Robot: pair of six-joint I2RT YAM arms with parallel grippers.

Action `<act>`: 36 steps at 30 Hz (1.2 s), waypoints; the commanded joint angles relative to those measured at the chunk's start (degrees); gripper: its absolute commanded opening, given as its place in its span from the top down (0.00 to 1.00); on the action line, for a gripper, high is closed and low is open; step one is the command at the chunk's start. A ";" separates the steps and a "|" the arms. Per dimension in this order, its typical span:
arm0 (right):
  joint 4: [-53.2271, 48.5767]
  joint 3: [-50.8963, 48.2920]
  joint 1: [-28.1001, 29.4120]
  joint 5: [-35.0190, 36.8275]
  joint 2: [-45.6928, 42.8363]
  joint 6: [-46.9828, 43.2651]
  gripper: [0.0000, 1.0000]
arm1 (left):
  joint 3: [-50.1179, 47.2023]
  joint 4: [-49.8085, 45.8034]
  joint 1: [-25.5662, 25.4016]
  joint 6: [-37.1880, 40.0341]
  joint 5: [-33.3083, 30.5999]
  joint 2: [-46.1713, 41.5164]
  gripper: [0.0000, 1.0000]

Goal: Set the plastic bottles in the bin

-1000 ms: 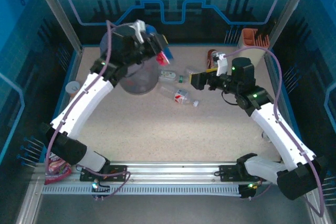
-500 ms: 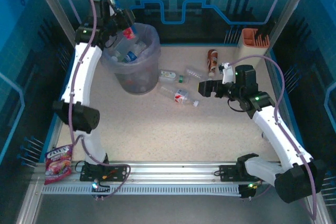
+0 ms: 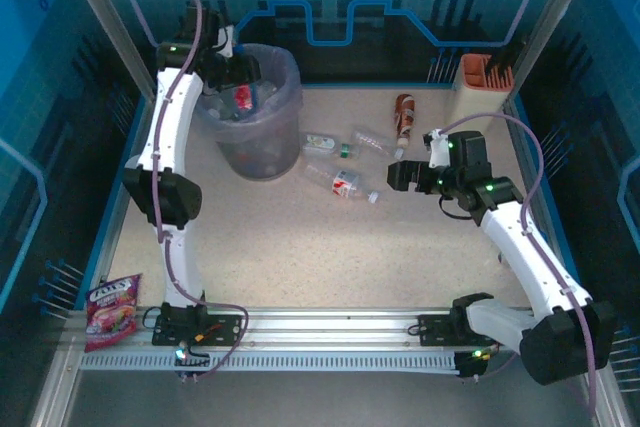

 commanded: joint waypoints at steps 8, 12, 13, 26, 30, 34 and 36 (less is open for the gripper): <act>1.83 -1.15 -0.70 -1.98 3.06 3.88 0.02 | -0.51 -4.92 -1.54 5.58 3.11 0.44 0.06; 1.98 -1.95 -0.71 -1.92 2.98 4.02 0.02 | -2.12 -0.86 -1.68 4.83 1.99 -3.55 0.01; 2.01 -1.96 -0.65 -1.73 3.11 4.05 0.02 | -2.28 0.13 -1.65 4.68 1.44 -4.50 0.01; 2.03 4.84 -3.03 3.65 11.53 5.29 0.01 | -7.99 3.75 -1.85 3.23 -1.38 -13.37 0.02; 2.98 8.44 -2.91 4.08 16.75 3.75 0.02 | -9.50 3.94 -2.24 3.21 -3.77 -17.13 0.01; 2.79 12.81 0.79 -0.06 20.72 -6.20 0.05 | -12.86 4.09 -2.64 2.85 -6.35 -23.24 0.01; -1.24 16.33 3.81 -1.99 24.31 -15.68 0.06 | -16.73 4.41 -2.64 1.32 -6.16 -27.54 0.01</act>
